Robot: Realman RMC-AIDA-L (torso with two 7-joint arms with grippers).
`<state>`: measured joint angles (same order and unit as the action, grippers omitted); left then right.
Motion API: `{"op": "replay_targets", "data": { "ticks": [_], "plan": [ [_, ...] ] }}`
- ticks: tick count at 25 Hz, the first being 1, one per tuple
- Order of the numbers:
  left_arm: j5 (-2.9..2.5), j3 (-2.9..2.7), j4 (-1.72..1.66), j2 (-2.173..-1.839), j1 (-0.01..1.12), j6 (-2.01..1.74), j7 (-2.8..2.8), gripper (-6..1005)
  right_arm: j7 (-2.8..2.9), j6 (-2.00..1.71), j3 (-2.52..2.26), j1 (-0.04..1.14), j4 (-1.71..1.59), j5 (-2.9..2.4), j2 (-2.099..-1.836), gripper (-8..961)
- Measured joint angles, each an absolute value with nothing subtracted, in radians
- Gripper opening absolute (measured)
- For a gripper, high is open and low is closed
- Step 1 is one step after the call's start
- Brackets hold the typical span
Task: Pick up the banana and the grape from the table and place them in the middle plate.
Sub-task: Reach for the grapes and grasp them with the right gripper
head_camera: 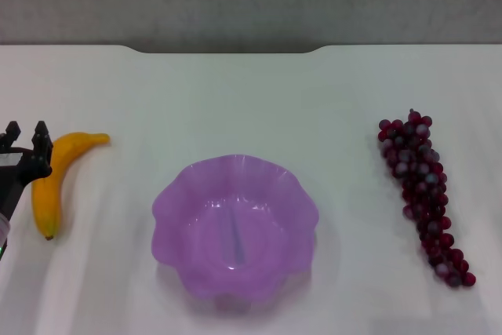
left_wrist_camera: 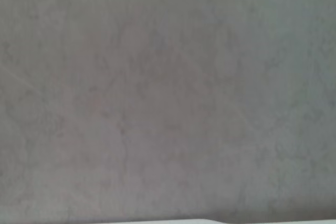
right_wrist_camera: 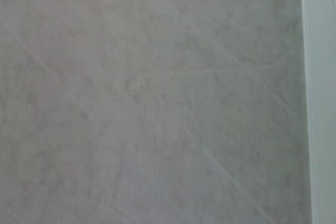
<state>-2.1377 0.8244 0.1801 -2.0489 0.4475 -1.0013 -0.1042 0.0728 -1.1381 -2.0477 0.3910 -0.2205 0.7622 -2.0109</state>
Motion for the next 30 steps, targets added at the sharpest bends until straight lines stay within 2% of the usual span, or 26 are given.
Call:
{"op": "replay_targets", "data": {
  "ticks": [5,11,16,21,30],
  "plan": [
    [-2.134,0.825,0.203,-2.047,0.436,-1.013,-0.089,364,0.074,-1.122,-2.04,0.401,-0.225,0.775,-2.011,324],
    [-2.133,0.831,0.203,-2.045,0.436,-1.001,-0.091,611,0.075,-1.074,-2.027,0.41,-0.226,0.789,-2.011,538],
    [-2.133,0.827,0.202,-2.045,0.436,-0.995,-0.088,840,0.074,-1.005,-2.048,0.421,-0.226,0.778,-2.01,777],
    [-2.137,0.824,0.2,-2.045,0.438,-0.994,-0.088,878,0.073,-0.886,-2.095,0.448,-0.225,0.777,-2.007,890],
    [-2.14,0.823,0.2,-2.045,0.442,-0.994,-0.087,872,0.072,-0.74,-2.129,0.5,-0.224,0.7,-2.004,893]
  ]
}}
